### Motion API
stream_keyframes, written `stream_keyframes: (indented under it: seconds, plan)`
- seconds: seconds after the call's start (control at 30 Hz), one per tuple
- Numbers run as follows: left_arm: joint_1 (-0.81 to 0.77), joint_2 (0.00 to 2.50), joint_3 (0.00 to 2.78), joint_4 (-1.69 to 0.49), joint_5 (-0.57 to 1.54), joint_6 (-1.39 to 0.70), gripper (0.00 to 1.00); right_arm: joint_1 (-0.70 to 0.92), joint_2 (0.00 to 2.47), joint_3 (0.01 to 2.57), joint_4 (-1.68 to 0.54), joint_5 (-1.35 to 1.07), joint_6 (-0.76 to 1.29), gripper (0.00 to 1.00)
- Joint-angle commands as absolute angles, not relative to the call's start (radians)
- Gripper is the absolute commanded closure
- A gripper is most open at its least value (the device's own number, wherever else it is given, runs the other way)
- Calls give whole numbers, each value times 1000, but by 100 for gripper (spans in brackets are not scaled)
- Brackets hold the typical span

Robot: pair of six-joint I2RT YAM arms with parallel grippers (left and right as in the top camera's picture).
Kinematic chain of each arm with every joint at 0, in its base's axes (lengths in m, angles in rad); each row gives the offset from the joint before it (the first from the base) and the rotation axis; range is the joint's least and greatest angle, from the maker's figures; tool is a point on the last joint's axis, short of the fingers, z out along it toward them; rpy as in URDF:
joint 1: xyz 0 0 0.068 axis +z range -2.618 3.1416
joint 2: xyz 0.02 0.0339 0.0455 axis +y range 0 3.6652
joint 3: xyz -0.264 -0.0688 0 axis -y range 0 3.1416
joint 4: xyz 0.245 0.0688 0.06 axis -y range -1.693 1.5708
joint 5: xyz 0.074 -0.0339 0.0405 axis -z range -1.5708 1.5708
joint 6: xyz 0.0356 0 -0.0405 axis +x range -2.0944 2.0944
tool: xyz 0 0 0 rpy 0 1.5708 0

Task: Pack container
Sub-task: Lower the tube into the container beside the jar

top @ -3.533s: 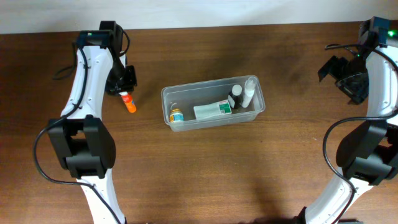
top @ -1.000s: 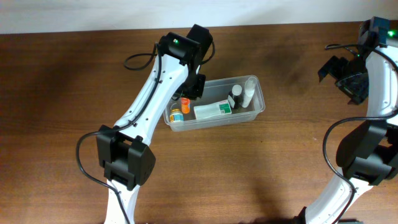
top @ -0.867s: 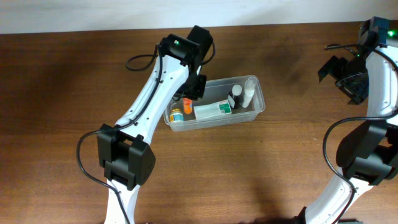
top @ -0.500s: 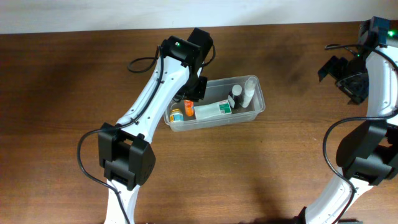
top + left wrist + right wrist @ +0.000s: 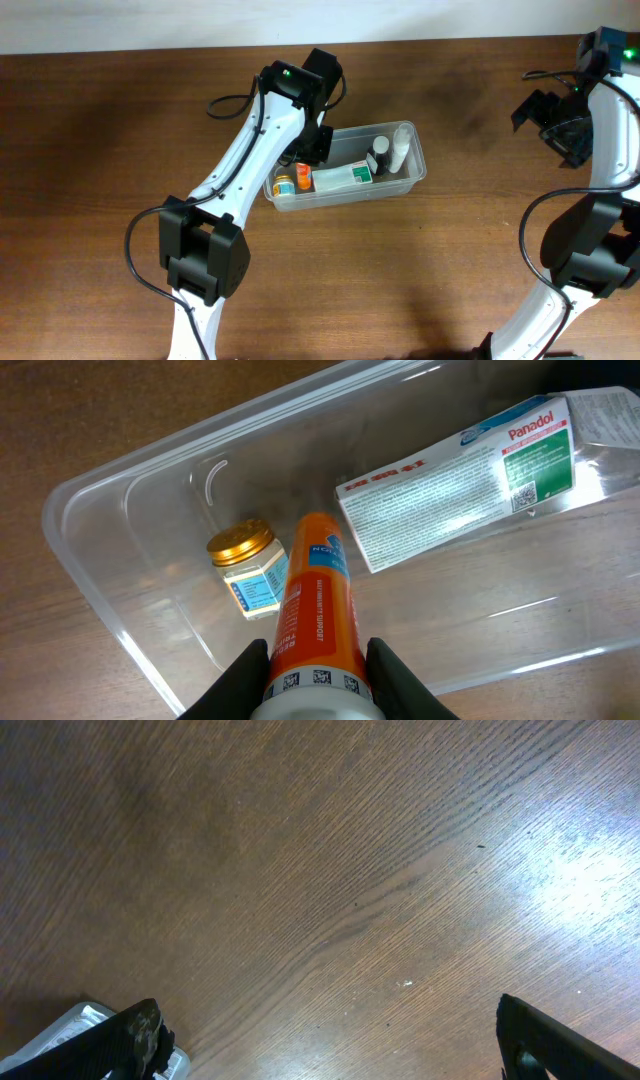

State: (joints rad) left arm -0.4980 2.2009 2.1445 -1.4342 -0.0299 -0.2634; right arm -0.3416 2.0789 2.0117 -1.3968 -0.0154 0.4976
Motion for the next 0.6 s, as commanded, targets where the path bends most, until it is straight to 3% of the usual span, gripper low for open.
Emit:
stream_keyframes:
  seconds: [0.0,0.57]
  plan:
    - [-495,2194,2140,-1432,-19,-277,70,-341,2067,2012,-1394,-3,507,2]
    - [-495,2194,2068,-1412,-18,-277,70,-341,2067,2012,-1394,-3,507,2]
